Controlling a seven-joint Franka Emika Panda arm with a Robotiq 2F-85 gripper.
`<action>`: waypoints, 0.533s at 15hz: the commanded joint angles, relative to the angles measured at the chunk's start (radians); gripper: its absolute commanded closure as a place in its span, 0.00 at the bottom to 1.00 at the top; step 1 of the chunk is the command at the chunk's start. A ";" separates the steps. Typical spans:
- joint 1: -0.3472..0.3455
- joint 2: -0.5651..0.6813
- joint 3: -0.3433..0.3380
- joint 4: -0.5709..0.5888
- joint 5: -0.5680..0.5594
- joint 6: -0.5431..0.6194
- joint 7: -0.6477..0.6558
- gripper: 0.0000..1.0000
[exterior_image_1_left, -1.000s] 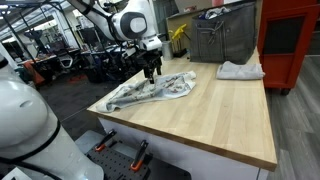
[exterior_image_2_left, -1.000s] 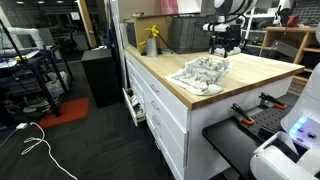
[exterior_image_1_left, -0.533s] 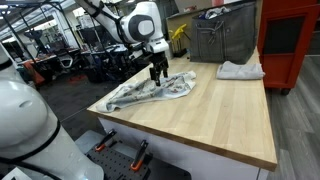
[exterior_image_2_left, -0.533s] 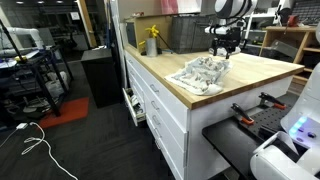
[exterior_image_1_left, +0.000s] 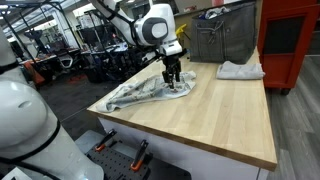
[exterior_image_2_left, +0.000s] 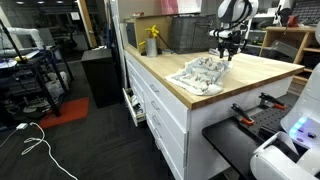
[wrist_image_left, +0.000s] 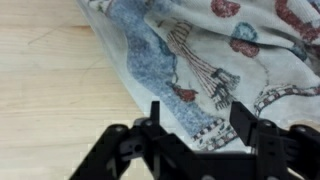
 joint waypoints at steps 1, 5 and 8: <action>0.003 0.026 -0.013 0.035 0.051 0.008 0.044 0.57; 0.008 0.039 -0.031 0.056 0.049 0.050 0.112 0.88; 0.013 0.062 -0.040 0.067 0.036 0.074 0.159 1.00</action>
